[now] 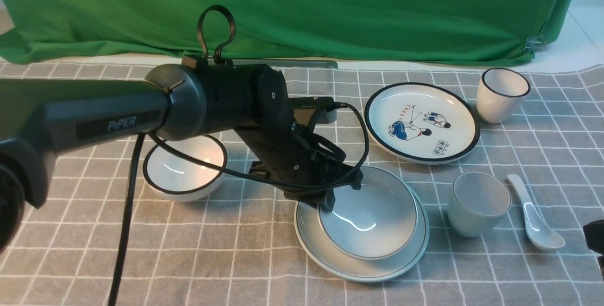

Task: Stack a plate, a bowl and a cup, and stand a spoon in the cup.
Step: Use the left arm to put the blue rice bowl into the blue large plate in the middle

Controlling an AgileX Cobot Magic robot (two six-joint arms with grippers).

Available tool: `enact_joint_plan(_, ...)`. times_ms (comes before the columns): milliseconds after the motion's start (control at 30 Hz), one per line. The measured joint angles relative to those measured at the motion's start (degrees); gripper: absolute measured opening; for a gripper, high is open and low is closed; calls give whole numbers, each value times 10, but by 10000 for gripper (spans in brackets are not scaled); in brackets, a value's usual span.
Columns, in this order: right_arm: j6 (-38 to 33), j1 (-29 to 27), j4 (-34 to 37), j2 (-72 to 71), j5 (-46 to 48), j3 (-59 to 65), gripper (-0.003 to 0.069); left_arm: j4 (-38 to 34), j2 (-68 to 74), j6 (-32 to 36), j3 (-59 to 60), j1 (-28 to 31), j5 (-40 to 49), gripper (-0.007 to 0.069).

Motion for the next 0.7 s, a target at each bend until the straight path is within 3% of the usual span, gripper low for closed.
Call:
enact_joint_plan(133,1,0,0,0,0,0,43,1,0,0,0,0,1,55)
enact_joint_plan(367,19,0,-1,13,6,-8,53,8,0,0,-8,0,10,269)
enact_joint_plan(500,40,-4,-26,70,42,-47,53,39,-19,-12,-38,0,56,338)
enact_joint_plan(567,42,-11,-31,95,51,-59,48,50,-35,-14,-46,0,68,332)
enact_joint_plan(700,38,-64,-36,189,71,-112,20,81,-122,-24,-50,0,85,171)
